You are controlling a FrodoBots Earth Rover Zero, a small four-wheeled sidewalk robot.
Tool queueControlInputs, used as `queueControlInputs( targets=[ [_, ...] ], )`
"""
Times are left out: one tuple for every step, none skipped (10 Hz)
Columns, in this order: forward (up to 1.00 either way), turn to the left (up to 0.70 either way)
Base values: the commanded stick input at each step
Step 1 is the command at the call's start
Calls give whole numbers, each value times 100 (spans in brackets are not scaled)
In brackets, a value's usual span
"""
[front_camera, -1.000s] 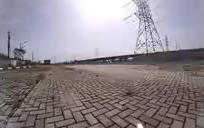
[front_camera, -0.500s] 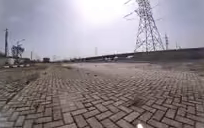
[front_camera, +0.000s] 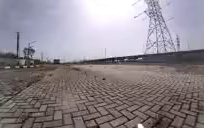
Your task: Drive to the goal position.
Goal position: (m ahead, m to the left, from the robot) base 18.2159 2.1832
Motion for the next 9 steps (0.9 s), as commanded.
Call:
queueControlInputs(
  targets=[
    [100, 0],
    [100, 0],
    [100, 0],
    [100, 0],
    [100, 0],
    [100, 0],
    [100, 0],
    [100, 0],
    [100, 0]
  ],
)
